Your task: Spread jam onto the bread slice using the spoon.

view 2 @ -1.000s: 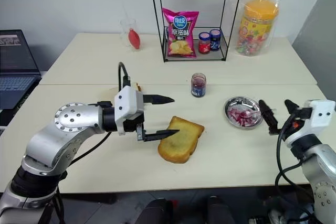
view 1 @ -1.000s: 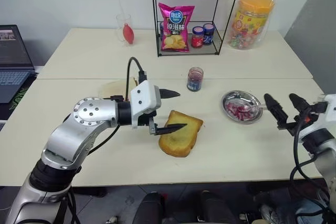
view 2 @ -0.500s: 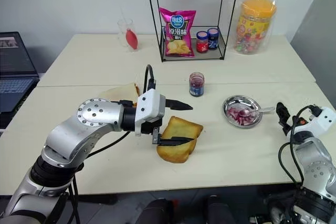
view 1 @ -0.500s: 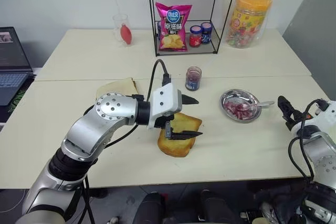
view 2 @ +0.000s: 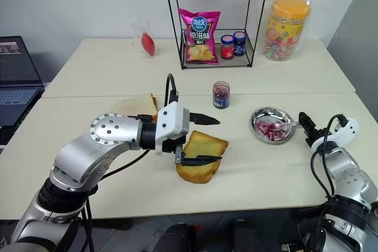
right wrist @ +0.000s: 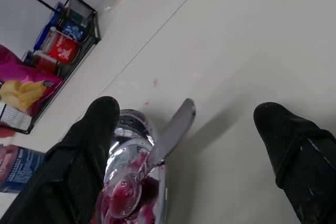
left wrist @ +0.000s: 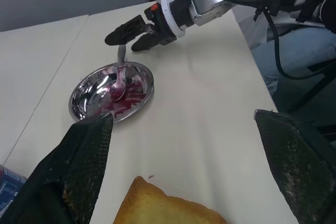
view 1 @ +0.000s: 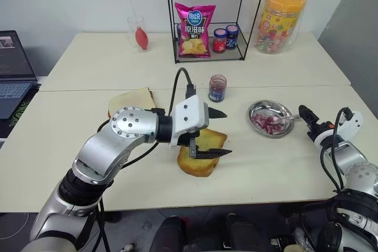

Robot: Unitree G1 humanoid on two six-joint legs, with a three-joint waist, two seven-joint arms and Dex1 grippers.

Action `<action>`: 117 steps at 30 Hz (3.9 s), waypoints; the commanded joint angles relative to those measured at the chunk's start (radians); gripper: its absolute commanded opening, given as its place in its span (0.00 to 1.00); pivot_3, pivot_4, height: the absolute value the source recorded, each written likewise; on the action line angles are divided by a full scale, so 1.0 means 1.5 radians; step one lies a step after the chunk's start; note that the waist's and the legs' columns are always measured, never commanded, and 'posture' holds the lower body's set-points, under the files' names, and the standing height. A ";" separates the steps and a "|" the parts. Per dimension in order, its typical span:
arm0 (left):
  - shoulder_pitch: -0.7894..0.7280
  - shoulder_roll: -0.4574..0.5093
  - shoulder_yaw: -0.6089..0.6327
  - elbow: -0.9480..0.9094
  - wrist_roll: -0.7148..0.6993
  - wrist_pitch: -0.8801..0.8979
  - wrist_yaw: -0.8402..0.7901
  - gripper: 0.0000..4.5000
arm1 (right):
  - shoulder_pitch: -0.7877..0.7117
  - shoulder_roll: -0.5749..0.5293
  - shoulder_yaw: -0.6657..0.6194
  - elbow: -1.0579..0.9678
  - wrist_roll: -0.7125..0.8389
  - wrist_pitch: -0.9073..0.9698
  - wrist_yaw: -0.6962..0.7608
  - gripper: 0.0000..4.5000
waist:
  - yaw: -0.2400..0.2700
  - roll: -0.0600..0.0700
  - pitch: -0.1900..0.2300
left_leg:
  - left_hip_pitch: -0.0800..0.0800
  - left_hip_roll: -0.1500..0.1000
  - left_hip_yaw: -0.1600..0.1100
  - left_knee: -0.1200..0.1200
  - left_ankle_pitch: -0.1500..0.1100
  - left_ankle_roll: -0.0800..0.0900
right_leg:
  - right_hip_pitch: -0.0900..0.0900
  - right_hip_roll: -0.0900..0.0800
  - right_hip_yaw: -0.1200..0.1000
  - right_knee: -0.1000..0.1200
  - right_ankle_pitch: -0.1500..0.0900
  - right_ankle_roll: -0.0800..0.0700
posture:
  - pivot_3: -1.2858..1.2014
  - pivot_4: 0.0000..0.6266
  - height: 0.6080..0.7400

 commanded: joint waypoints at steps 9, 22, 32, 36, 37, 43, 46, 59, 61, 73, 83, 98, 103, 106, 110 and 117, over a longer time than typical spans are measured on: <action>-0.012 -0.009 -0.005 -0.017 0.013 0.002 0.004 1.00 | -0.035 -0.016 0.005 0.025 0.004 -0.019 0.030 0.94 | 0.000 0.000 0.000 | 0.000 0.000 0.000 0.000 0.000 0.000 | 0.000 0.000 0.000 0.000 0.000 0.000 | 0.52 0.24 1.00; 0.008 -0.005 -0.001 -0.004 0.029 -0.010 0.005 1.00 | -0.039 -0.023 0.012 0.055 -0.002 -0.047 0.051 0.31 | 0.000 0.000 0.000 | 0.000 0.000 0.000 0.000 0.000 0.000 | 0.000 0.000 0.000 0.000 0.000 0.000 | 0.52 0.24 1.00; 0.043 -0.014 0.013 0.032 0.058 -0.047 0.025 1.00 | -0.045 -0.024 -0.012 0.060 0.024 -0.059 0.063 0.00 | 0.001 0.001 0.000 | 0.000 0.000 0.000 0.001 0.000 0.000 | 0.001 0.000 0.000 0.000 0.001 -0.001 | 0.52 0.24 1.00; 0.048 -0.013 0.028 0.040 0.061 -0.051 0.037 1.00 | -0.042 -0.029 -0.017 0.033 0.042 -0.044 0.062 0.00 | 0.001 0.001 0.000 | 0.000 0.000 0.001 0.001 0.000 0.000 | 0.000 0.000 0.000 0.000 0.002 -0.001 | 0.52 0.24 1.00; 0.050 -0.010 0.032 0.039 0.066 -0.056 0.042 1.00 | -0.039 -0.031 -0.020 0.022 0.049 -0.039 0.059 0.00 | 0.001 0.001 0.000 | 0.000 0.000 0.001 0.000 0.000 0.000 | 0.000 0.000 0.000 0.000 0.002 -0.001 | 0.52 0.24 1.00; 0.079 -0.014 0.104 0.009 0.044 -0.010 0.107 1.00 | -0.036 -0.046 -0.047 -0.078 0.114 0.002 0.018 0.00 | 0.001 0.001 0.000 | 0.000 0.000 0.000 0.000 0.000 0.000 | 0.000 0.000 0.001 0.000 0.002 -0.002 | 0.52 0.24 1.00; 0.089 -0.016 0.135 -0.002 0.038 0.014 0.135 1.00 | -0.045 -0.047 -0.052 -0.121 0.147 0.017 -0.016 0.00 | 0.001 0.001 0.000 | 0.000 0.000 0.000 0.000 0.000 0.000 | 0.000 0.000 0.000 0.000 0.002 -0.001 | 0.52 0.24 1.00; 0.092 0.021 0.195 0.019 0.049 0.061 0.186 1.00 | -0.328 0.025 0.216 -0.049 -0.021 -0.068 0.003 0.00 | -0.015 0.002 0.001 | 0.000 0.001 0.001 0.000 0.000 0.000 | -0.001 0.001 0.001 0.001 0.003 -0.002 | 0.52 0.24 1.00; 0.090 0.007 0.208 0.021 0.040 0.082 0.207 1.00 | -0.372 0.044 0.246 0.010 -0.061 -0.104 0.022 0.00 | -0.013 0.002 0.001 | -0.001 0.001 0.000 0.000 0.000 0.000 | -0.001 0.000 0.001 0.000 0.003 -0.002 | 0.52 0.24 1.00; 0.078 -0.015 0.232 0.010 0.012 0.140 0.256 1.00 | -0.478 0.060 0.384 0.258 -0.294 -0.320 0.180 0.00 | -0.014 0.002 0.001 | -0.001 -0.001 0.000 0.000 0.000 0.000 | -0.001 -0.002 -0.001 0.001 0.003 -0.002 | 0.52 0.24 1.00; 0.081 -0.011 0.235 0.015 0.003 0.150 0.268 1.00 | -0.499 0.085 0.399 0.368 -0.372 -0.399 0.231 0.00 | -0.015 0.002 0.001 | -0.001 -0.001 -0.001 0.000 0.000 0.000 | -0.002 -0.004 -0.001 0.001 0.003 -0.002 | 0.52 0.24 1.00; 0.084 -0.004 0.218 0.019 0.004 0.156 0.260 1.00 | -0.509 0.120 0.442 0.480 -0.488 -0.496 0.227 0.00 | -0.016 0.002 0.001 | -0.001 -0.001 -0.001 0.000 0.001 -0.001 | -0.002 -0.005 -0.001 0.002 0.003 -0.002 | 0.52 0.24 1.00; 0.084 0.000 0.213 0.022 0.006 0.153 0.249 1.00 | -0.529 0.131 0.418 0.526 -0.485 -0.470 0.193 0.00 | -0.016 0.002 0.001 | -0.001 -0.001 -0.001 0.000 0.001 -0.002 | -0.002 -0.005 -0.001 0.002 0.003 -0.002 | 0.52 0.24 1.00; 0.087 -0.002 0.211 0.019 0.002 0.152 0.243 1.00 | -0.534 0.136 0.396 0.535 -0.470 -0.444 0.188 0.00 | -0.015 0.002 0.001 | -0.001 -0.001 -0.001 0.000 0.001 -0.002 | -0.002 -0.005 -0.001 0.002 0.003 -0.002 | 0.52 0.24 1.00; 0.095 -0.004 0.210 0.010 -0.010 0.153 0.231 1.00 | -0.538 0.143 0.362 0.532 -0.439 -0.384 0.185 0.00 | -0.016 0.002 0.001 | -0.001 -0.001 -0.001 0.000 0.001 -0.002 | -0.002 -0.005 -0.001 0.002 0.003 -0.002 | 0.52 0.24 1.00; 0.089 -0.005 0.206 0.018 -0.003 0.144 0.232 1.00 | -0.545 0.157 0.303 0.511 -0.386 -0.320 0.169 0.00 | -0.016 0.002 0.001 | 0.000 -0.001 -0.001 0.000 0.001 -0.002 | -0.002 -0.005 -0.001 0.003 0.003 -0.002 | 0.52 0.24 1.00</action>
